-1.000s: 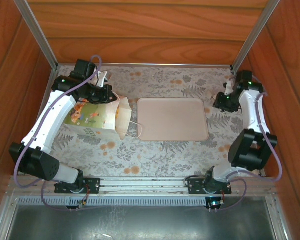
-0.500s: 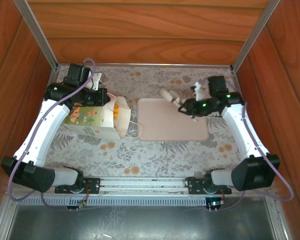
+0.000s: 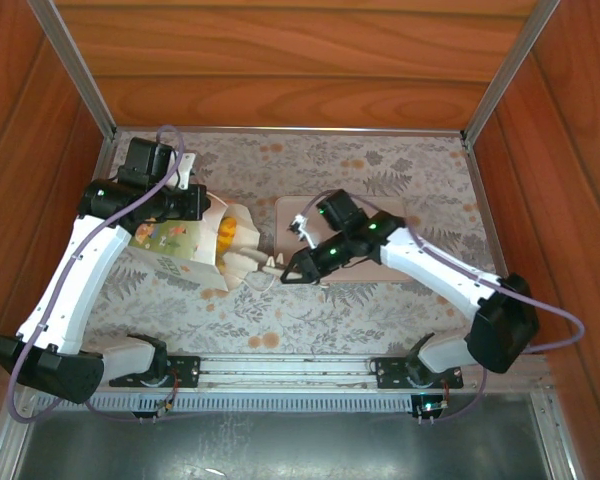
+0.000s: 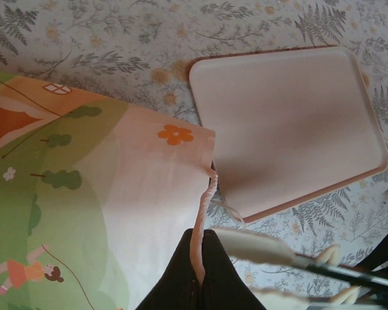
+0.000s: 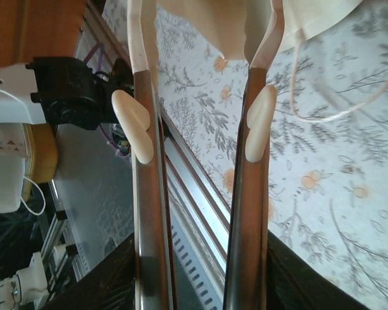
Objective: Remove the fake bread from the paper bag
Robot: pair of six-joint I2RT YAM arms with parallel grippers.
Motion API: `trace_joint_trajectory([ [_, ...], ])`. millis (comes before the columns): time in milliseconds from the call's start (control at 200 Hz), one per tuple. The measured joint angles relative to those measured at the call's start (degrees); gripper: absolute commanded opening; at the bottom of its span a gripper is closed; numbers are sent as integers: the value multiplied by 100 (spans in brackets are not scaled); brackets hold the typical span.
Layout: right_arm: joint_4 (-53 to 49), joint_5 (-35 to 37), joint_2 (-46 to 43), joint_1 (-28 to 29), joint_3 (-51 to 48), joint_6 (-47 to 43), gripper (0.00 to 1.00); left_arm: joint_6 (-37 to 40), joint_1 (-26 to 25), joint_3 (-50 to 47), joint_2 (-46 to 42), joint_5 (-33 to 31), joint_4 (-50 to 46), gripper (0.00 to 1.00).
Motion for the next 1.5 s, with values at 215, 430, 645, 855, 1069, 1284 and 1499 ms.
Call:
trace_joint_trajectory([
  [215,911,286,509,129,-144,890,45,2,0,0,-4,-55,7,0],
  [430,1740,623,1069,129,-61,1709,48,7,0,0,-26,-50,103,0],
  [645,2312,680,1766,131,254,2194,50,7,0,0,-28,-15,129,0],
  [855,2555,632,2127,140,605,2358,51,7,0,0,-28,0,153,0],
  [1069,2389,695,2382,260,940,2337,45,9,0,0,-26,2,192,0],
  [1284,2096,918,2404,363,1069,2166,35,7,0,0,-20,-11,212,0],
  [1499,1687,1154,2166,363,1104,1934,30,4,0,-7,20,-72,232,0],
])
